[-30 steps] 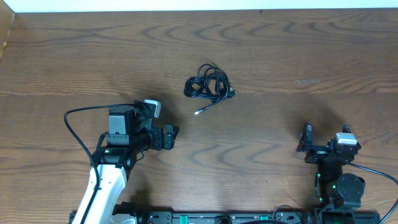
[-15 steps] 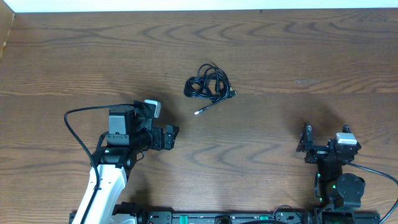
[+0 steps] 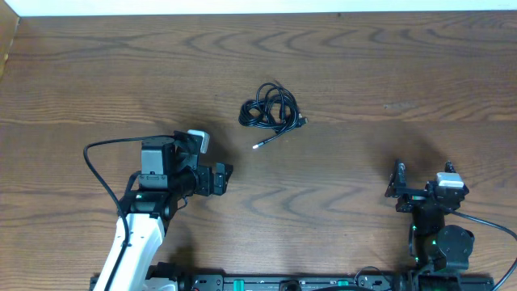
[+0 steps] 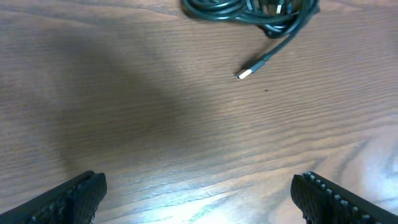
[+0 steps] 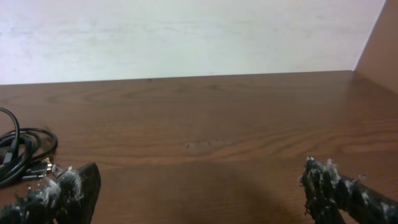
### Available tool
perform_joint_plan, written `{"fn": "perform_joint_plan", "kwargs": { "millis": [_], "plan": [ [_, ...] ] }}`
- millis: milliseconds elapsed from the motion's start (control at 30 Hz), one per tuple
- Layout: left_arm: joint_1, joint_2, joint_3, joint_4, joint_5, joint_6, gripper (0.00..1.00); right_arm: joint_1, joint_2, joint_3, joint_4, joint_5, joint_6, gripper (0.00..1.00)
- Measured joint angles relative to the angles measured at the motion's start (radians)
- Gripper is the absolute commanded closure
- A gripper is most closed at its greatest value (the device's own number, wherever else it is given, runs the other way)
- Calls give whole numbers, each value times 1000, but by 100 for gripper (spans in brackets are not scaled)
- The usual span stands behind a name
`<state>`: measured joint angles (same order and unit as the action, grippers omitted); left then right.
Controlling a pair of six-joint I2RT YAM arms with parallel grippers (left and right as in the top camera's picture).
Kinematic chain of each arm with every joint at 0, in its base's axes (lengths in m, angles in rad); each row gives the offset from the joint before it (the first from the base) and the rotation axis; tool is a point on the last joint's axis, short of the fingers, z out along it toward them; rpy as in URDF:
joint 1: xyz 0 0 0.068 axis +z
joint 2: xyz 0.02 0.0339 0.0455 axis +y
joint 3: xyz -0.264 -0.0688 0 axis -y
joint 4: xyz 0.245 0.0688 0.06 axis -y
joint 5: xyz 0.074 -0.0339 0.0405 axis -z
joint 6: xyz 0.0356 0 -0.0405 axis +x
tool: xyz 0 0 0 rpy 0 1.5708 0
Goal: Untangle cables
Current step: 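Reach the left gripper into the cable bundle and close on the cables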
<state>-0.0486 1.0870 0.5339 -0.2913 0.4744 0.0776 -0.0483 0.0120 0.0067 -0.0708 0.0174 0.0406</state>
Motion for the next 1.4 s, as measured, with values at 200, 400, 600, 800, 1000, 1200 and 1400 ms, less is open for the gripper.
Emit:
{"fn": "perform_joint_plan", "kwargs": {
  "millis": [200,400,600,800,1000,1200,1400],
  "plan": [
    [0,0,17,-35,163,52,0,0,0,0,0,0,0,1],
    [0,0,18,-43,271,101,0,0,0,0,0,0,0,1],
    [-37,4,134,-110,220,-7,0,0,0,0,0,0,0,1],
    [-181,6,354,-266,16,-38,1,0,0,0,0,-1,0,1],
    [-299,57,477,-322,-174,-18,0,0,0,0,0,-2,0,1],
    [-332,210,517,-322,-283,-13,0,0,0,0,0,-3,0,1],
    [-333,411,549,-266,-348,-9,1,0,0,0,0,-3,0,1]
  ]
}}
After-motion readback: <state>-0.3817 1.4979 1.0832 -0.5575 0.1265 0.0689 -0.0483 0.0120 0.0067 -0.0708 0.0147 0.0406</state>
